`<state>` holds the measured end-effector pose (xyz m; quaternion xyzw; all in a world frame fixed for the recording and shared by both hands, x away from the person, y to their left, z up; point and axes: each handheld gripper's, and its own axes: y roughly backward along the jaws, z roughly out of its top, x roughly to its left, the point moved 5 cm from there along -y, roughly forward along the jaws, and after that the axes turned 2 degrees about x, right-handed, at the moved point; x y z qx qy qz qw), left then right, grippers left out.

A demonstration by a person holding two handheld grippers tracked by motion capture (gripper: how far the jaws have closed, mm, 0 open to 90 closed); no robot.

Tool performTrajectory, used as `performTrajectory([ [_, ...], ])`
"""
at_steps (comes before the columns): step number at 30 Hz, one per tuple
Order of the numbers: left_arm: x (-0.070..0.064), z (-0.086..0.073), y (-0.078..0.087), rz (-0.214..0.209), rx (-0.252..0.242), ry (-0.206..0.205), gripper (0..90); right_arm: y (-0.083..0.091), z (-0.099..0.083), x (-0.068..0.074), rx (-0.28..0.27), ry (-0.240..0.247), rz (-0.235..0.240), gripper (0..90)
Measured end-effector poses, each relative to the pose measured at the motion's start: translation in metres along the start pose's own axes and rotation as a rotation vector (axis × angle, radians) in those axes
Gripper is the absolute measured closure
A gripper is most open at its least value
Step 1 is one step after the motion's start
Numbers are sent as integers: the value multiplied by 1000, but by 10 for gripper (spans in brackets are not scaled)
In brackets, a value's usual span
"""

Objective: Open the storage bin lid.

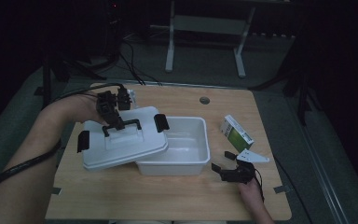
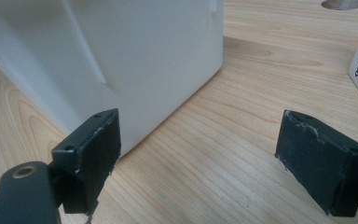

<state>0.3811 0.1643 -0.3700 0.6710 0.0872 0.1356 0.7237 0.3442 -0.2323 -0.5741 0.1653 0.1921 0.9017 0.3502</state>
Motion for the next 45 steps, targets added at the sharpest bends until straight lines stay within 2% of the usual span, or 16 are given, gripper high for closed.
performTrajectory([
  [12,5,-42,-4,1,-5,79,839,0,0,0,3,0,-4,136],
  [13,5,-42,-4,1,-5,79,839,0,0,0,3,0,-4,137],
  [14,5,-50,-3,5,-11,93,839,0,0,0,3,-1,-4,137],
  [16,5,-54,-3,6,-16,104,839,0,0,0,3,-2,-4,137],
  [19,5,-70,-5,6,-25,136,839,0,0,0,3,-2,-4,136],
  [23,6,-82,-10,5,-33,163,839,-1,0,1,5,-4,-6,136],
  [30,8,-106,-12,24,-20,208,838,-1,0,0,5,-1,-8,137],
  [35,8,-118,-15,31,-34,236,838,-1,0,0,5,-2,-8,136],
  [45,8,-131,-47,13,-29,264,838,-1,0,1,1,-2,-10,137],
])
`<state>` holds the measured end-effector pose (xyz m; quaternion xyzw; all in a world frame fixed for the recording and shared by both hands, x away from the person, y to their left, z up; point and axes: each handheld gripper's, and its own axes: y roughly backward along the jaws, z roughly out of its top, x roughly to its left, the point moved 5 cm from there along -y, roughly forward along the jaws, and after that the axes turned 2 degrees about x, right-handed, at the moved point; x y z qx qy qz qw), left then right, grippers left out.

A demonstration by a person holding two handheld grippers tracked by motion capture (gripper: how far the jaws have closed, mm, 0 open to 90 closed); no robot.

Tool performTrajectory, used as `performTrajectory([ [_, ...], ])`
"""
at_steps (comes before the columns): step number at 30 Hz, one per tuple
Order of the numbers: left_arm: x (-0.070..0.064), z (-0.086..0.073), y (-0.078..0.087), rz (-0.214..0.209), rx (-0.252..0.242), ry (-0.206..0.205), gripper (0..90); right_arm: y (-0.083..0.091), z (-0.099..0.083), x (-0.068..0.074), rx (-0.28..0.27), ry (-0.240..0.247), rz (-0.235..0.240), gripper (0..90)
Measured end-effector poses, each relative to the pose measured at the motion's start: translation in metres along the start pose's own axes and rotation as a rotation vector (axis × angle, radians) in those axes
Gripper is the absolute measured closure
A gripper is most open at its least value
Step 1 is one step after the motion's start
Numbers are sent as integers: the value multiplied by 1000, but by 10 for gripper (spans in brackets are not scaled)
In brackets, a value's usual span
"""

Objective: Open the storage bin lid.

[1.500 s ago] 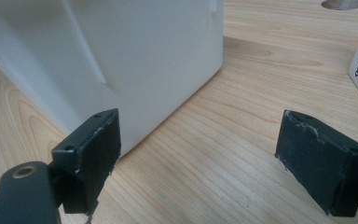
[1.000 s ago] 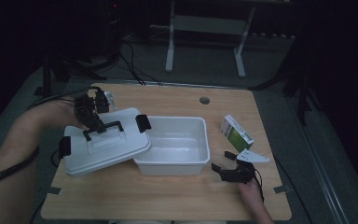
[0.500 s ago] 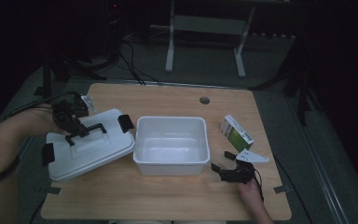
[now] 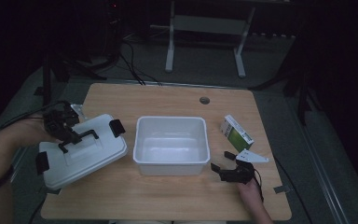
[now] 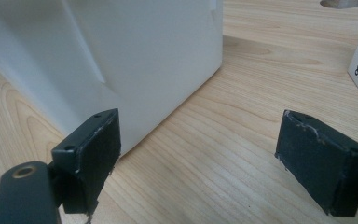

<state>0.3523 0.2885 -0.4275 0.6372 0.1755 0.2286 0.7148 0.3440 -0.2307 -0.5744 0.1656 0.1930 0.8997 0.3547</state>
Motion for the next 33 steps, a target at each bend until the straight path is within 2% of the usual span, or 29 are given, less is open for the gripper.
performTrajectory([
  [8,0,2,-35,-27,52,-1,837,0,-1,2,2,1,6,137],
  [12,3,4,-48,-30,52,0,837,0,-1,1,-2,1,6,136],
  [16,4,8,-58,-53,36,5,837,0,-1,1,-2,-2,7,136],
  [22,6,16,-69,-52,59,-13,837,-1,-2,3,7,12,13,136],
  [33,5,24,-88,-74,58,-15,836,0,-2,2,5,11,15,136],
])
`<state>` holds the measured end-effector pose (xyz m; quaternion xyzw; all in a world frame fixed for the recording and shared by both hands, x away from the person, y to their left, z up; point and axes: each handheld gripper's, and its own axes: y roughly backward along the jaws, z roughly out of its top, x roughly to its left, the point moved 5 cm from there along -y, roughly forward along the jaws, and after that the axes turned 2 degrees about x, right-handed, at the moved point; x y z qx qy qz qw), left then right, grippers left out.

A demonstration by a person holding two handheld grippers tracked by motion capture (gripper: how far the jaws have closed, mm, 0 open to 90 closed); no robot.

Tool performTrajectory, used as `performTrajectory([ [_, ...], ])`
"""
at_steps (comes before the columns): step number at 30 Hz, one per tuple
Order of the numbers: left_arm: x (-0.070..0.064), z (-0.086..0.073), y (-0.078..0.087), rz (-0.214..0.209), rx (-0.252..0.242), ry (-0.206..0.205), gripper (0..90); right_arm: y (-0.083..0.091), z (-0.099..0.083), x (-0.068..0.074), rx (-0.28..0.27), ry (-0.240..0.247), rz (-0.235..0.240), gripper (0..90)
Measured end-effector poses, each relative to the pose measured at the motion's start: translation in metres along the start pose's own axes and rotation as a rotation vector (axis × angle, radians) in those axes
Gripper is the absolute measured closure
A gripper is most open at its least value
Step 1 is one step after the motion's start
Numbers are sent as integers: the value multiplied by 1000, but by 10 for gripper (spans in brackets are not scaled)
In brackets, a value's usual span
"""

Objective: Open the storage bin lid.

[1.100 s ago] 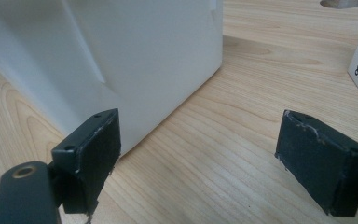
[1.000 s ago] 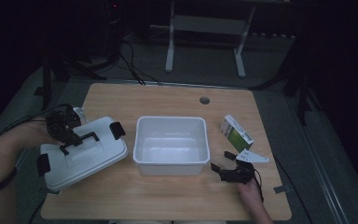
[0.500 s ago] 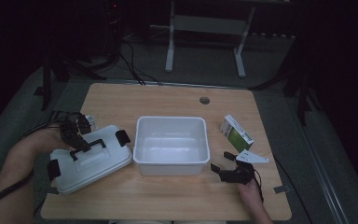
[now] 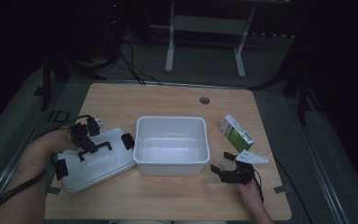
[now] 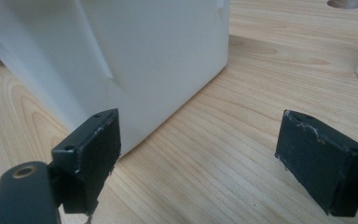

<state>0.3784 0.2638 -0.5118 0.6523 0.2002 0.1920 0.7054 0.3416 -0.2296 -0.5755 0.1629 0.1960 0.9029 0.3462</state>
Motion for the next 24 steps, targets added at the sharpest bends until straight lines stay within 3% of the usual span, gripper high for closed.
performTrajectory([
  [16,-3,1,-10,-20,5,8,831,0,1,1,3,8,0,136],
  [18,-4,2,-8,-39,7,12,796,0,0,1,4,7,1,136],
  [20,-4,3,-6,-30,10,32,715,1,0,0,6,6,-2,137],
  [24,-4,4,-3,-25,2,47,678,2,1,0,-1,3,0,137],
])
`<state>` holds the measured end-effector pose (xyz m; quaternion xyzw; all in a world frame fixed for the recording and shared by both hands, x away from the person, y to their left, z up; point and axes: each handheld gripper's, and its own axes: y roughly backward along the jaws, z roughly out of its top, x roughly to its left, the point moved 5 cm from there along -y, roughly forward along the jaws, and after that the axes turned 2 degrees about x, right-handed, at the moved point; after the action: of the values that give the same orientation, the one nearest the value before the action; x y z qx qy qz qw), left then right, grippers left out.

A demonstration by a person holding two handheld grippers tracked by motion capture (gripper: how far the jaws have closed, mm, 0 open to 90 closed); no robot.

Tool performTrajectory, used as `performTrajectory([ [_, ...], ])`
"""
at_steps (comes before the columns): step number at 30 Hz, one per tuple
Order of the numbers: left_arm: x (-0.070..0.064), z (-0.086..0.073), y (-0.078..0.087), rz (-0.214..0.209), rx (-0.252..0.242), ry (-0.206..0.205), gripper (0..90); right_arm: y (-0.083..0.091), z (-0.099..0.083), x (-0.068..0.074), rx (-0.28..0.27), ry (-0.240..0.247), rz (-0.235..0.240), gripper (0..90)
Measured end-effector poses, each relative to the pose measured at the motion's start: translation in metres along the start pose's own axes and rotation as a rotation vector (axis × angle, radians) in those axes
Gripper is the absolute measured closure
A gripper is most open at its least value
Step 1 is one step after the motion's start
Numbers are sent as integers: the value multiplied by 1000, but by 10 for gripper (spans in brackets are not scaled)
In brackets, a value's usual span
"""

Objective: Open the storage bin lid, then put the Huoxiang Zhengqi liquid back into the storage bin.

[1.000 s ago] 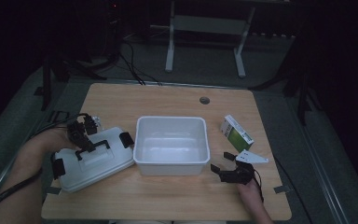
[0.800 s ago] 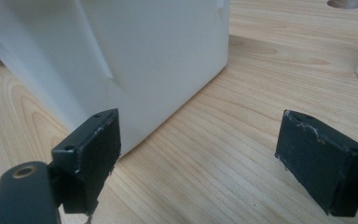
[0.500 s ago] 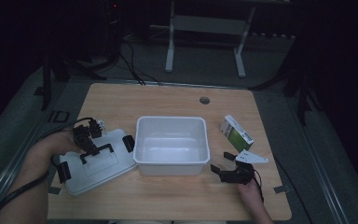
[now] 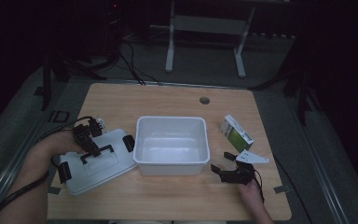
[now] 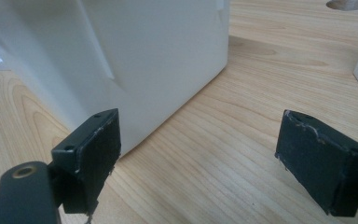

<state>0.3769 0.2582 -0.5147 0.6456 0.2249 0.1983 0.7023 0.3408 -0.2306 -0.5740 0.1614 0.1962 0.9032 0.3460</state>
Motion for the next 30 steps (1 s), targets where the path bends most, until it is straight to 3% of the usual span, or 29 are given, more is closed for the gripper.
performTrajectory([
  [4,1,-1,-1,25,3,2,647,0,-1,0,2,3,1,138],
  [8,0,-2,-2,14,1,23,597,4,1,-1,-10,2,-23,134],
  [11,-2,-1,0,12,-5,17,586,5,2,-2,-20,-20,-11,133],
  [17,-2,-1,5,27,-9,8,585,5,1,-1,20,-39,-3,121],
  [20,-3,-1,7,25,-20,10,580,6,4,-1,34,-14,-48,119],
  [24,-4,-2,6,30,-21,6,561,11,11,-2,17,-44,7,118],
  [30,-3,-4,9,36,-22,11,561,21,24,-5,24,-29,4,137],
])
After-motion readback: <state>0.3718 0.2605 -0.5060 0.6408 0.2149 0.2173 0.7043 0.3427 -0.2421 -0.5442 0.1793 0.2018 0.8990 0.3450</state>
